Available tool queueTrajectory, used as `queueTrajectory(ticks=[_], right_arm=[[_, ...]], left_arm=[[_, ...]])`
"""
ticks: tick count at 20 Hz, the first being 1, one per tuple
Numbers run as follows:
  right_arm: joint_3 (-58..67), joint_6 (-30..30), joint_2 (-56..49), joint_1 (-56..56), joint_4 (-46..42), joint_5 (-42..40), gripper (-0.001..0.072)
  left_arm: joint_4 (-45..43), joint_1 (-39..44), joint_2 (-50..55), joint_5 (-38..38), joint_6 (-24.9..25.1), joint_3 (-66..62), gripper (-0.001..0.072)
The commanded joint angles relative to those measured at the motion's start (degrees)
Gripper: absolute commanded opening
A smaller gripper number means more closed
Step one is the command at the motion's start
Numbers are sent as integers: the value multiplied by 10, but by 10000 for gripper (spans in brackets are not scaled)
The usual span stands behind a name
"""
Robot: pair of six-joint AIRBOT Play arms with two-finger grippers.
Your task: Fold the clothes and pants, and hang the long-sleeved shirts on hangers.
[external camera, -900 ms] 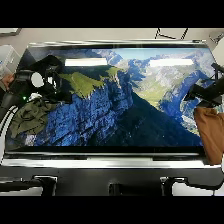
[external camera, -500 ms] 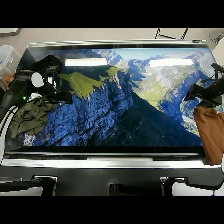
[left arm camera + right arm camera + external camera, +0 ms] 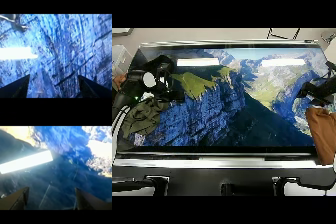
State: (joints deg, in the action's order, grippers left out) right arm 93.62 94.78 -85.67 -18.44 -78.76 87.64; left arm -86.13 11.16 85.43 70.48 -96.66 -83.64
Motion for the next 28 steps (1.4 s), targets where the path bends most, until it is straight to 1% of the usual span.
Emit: queueTrajectory(ticks=[1, 2, 3, 4, 5, 7, 9, 11, 13, 15, 17, 23, 24, 25, 26, 27, 28], right_arm=[[0, 10, 0, 0, 2, -44, 647], [0, 18, 0, 1, 2, -50, 647], [0, 19, 0, 1, 3, -51, 648], [0, 19, 0, 0, 2, -51, 648], [0, 19, 0, 1, 2, -50, 648], [0, 18, 0, 1, 5, -32, 648], [0, 18, 0, 1, 7, -17, 648], [0, 19, 0, 1, 16, -10, 648], [0, 19, 0, 1, 33, -4, 648], [0, 19, 0, 1, 47, 2, 648], [0, 19, 0, 1, 49, 10, 648], [0, 36, 0, 1, 49, 47, 648], [0, 36, 0, 1, 49, 55, 648], [0, 36, 0, 1, 49, 60, 648], [0, 36, 0, 1, 49, 65, 648], [0, 36, 0, 1, 48, 68, 648], [0, 36, 0, 1, 48, 70, 647]], left_arm=[[0, -1, 0, 20, -26, -5, 720], [-25, -10, 0, 41, -26, -19, 720], [-75, -28, 0, 70, -30, -42, 720], [-123, -56, 0, 95, -35, -67, 720], [-144, -100, 0, 108, -48, -93, 720], [-109, -201, 0, 112, -79, -110, 720], [-55, -297, 1, 102, -80, -80, 720], [-18, -366, 1, 57, -80, -28, 720], [43, -419, 1, -30, -72, 37, 720], [117, -445, 8, -117, -43, 91, 720], [177, -450, 32, -156, -4, 117, 720], [191, -435, 112, -155, 30, 117, 720], [192, -433, 113, -150, 34, 117, 511], [197, -433, 111, -143, 49, 117, 181], [215, -433, 106, -134, 73, 117, 69], [238, -433, 93, -128, 94, 117, 24], [257, -433, 70, -127, 103, 117, 23]])
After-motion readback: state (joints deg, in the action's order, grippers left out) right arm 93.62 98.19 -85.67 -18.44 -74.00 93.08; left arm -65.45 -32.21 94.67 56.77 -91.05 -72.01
